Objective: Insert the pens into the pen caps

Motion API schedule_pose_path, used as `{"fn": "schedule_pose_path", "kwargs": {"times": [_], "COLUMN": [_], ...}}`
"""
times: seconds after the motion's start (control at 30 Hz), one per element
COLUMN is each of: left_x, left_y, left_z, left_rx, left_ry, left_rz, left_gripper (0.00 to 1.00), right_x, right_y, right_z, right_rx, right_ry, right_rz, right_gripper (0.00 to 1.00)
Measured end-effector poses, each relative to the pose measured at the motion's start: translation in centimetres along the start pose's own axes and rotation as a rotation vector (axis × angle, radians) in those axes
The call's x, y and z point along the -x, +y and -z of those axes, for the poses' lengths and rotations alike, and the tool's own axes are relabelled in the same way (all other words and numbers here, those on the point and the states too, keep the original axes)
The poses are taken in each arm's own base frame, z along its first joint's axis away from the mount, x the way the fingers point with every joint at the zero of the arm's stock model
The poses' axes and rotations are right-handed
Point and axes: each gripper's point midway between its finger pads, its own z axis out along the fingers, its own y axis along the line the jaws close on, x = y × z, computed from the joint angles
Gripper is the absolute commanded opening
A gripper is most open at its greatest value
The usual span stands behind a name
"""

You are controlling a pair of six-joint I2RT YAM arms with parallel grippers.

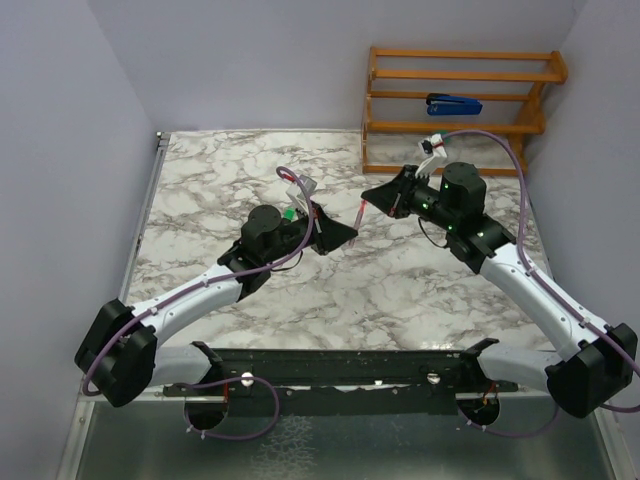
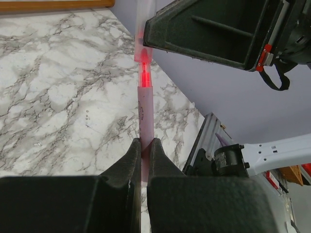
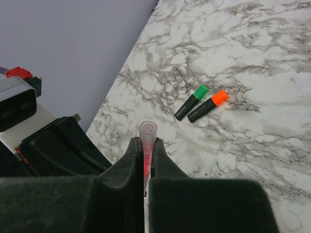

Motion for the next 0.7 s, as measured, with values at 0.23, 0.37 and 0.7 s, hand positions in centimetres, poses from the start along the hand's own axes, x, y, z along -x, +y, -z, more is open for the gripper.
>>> {"fn": "schedule_pose_path", "kwargs": {"times": [0.23, 0.37, 0.7], "left_x": [0.17, 0.14, 0.41], "left_y": [-0.19, -0.17, 0.09], "left_z": [0.14, 0.15, 0.21], "left_rx": [-0.003, -0.002, 0.015], "left_ry": [-0.005, -0.004, -0.020], "left_rz": [-0.002, -0.002, -0.004], "left_gripper": [0.00, 0.00, 0.00], "right_x": [-0.24, -0.29, -0.22], "right_y": [0.33, 0.36, 0.53], "right_z": [-0.04, 0.07, 0.27], "right_rx": [0.008, 0.007, 0.011], "right_ry": [0.006, 0.008, 0.005], "right_rz": [0.002, 0.003, 0.010], "right_gripper": [0.01, 0.01, 0.01]}}
